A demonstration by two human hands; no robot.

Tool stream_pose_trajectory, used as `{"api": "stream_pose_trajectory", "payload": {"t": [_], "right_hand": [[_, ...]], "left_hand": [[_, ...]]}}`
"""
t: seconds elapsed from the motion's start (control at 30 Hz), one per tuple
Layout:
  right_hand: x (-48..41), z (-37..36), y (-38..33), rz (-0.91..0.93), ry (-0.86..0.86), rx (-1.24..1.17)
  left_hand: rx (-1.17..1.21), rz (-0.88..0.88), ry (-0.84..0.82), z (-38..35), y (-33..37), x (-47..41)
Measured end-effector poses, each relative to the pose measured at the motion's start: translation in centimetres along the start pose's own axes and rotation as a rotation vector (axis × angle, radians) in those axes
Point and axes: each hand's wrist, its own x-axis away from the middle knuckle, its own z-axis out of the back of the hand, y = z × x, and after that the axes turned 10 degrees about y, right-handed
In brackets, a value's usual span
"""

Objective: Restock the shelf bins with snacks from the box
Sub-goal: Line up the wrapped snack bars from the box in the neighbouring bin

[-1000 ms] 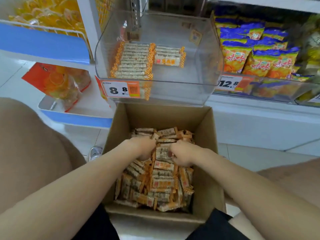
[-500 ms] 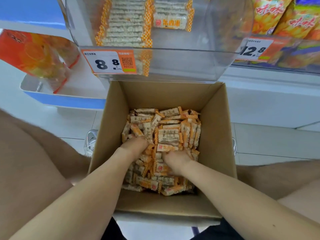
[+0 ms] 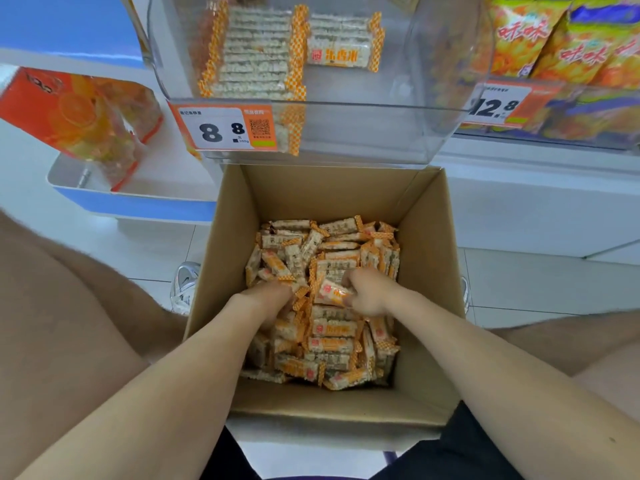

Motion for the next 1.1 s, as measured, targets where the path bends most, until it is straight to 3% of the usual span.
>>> {"api": "stream_pose_trajectory", "payload": {"t": [0.07, 0.27, 0.47, 0.6, 0.97, 1.1], "right_hand": [[0.7, 1.6, -0.3, -0.019, 0.042, -0.081], [4.0, 6.9, -1.5, -0.039, 0.202, -0.317], [7.5, 11.0, -1.6, 0.126, 0.439, -0.42], [8.6, 12.2, -2.2, 0.208, 0.51, -0.361], [11.7, 17.0, -4.9, 0.402, 0.459, -0.65], [12.6, 19.2, -6.1, 0.48, 0.537, -0.625]], "left_hand": [[0.101, 0.02, 0.053, 0.4, 0.0, 0.4], [0.536, -0.067, 0.506, 6.3, 2.2, 3.2], [0.842, -0.181, 0.607, 10.4, 3.5, 7.0], [0.799, -0.29, 0.644, 12.5, 3.9, 9.3], [0.501, -0.481, 0.95, 19.7, 5.4, 15.1], [0.502, -0.553, 0.995, 23.2, 4.7, 15.9]]}}
